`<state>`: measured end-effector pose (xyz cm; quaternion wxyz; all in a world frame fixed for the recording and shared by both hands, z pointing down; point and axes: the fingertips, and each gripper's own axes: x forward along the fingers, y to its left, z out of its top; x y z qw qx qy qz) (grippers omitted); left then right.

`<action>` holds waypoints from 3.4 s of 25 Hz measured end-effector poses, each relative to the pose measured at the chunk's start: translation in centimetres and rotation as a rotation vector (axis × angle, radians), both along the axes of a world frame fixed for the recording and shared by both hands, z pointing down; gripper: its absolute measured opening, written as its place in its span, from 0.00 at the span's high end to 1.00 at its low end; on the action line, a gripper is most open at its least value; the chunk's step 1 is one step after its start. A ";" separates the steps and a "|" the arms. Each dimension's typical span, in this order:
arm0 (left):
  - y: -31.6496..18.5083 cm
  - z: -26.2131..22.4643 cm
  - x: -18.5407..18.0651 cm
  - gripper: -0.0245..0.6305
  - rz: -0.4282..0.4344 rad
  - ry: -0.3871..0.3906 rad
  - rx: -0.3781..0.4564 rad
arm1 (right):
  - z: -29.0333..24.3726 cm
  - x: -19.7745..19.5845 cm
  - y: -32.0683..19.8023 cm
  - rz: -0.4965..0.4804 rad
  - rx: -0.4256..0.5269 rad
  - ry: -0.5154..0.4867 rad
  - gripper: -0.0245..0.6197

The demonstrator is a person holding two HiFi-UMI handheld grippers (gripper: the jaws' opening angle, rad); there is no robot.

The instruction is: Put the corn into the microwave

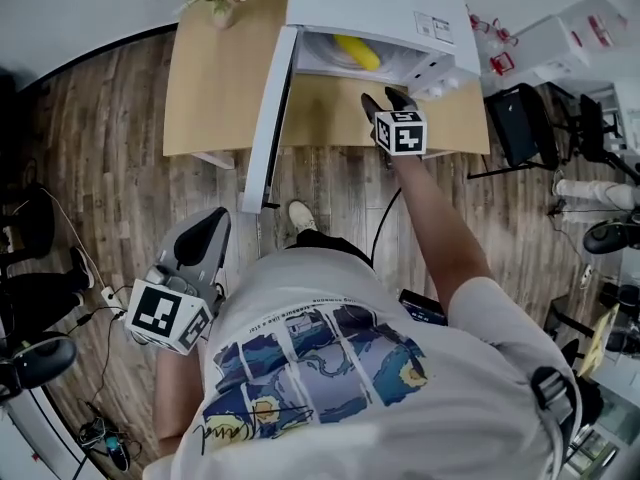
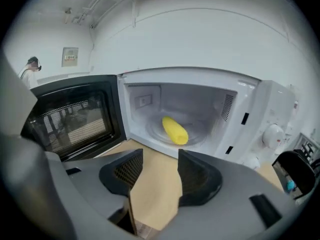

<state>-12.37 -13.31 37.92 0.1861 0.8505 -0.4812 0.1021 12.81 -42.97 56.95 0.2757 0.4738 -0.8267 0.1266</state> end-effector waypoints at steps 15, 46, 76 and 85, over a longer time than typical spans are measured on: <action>6.6 0.3 -2.1 0.95 0.074 0.037 0.028 | -3.5 -2.4 17.0 -0.026 -0.033 -0.065 0.92; 18.8 3.5 -2.2 0.95 0.161 0.100 0.009 | -11.0 -11.8 41.3 -0.344 0.021 -0.102 0.95; 19.8 4.4 -2.6 0.95 0.184 0.101 -0.019 | -11.1 -12.3 43.1 -0.344 0.015 -0.098 0.95; 17.8 4.6 -2.3 0.95 0.182 0.107 -0.027 | -10.7 -11.3 41.2 -0.329 0.011 -0.093 0.95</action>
